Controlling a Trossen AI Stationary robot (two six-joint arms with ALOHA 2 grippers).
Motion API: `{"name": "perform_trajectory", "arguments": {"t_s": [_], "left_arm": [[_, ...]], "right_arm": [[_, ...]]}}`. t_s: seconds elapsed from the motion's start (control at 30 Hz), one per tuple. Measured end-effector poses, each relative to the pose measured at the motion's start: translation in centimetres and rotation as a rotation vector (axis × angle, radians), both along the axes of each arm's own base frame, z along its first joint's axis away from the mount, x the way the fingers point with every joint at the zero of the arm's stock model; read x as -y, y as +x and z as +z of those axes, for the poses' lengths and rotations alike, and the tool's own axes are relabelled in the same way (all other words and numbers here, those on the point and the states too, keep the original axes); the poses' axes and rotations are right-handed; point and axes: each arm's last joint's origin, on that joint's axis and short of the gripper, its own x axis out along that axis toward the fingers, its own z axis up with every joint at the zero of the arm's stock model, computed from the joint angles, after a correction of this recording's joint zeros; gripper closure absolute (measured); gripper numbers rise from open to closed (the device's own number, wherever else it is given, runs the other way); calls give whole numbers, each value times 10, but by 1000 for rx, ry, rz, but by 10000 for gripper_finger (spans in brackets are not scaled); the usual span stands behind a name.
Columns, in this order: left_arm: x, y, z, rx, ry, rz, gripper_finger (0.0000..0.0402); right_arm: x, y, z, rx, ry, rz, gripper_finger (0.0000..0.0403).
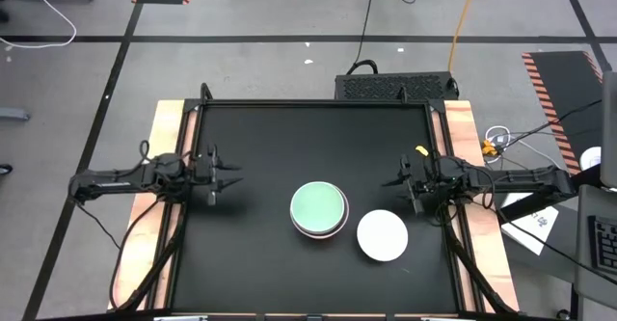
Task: Nest bowls inside each other
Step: Stack the white bowl on the light green bowl
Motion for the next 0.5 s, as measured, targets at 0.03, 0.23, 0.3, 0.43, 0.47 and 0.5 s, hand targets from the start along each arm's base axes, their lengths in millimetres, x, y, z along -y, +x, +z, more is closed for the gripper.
{"name": "perform_trajectory", "arguments": {"t_s": [0.03,0.23,0.3,0.43,0.47,0.5], "left_arm": [[0,0,-3,-6,-4,-3,256],[0,2,-5,-24,-27,-3,256],[0,3,-6,-39,-32,-3,256],[0,5,-8,-72,-30,-2,256],[0,5,-9,-78,-30,-2,256],[0,5,-9,-84,-30,2,256]], "right_arm": [[0,0,0,0,0,0,277],[0,0,0,1,0,-1,277],[0,0,0,0,5,-1,277],[0,0,0,0,7,-1,277],[0,0,0,0,7,-1,277],[0,0,0,0,7,-1,277]]}}
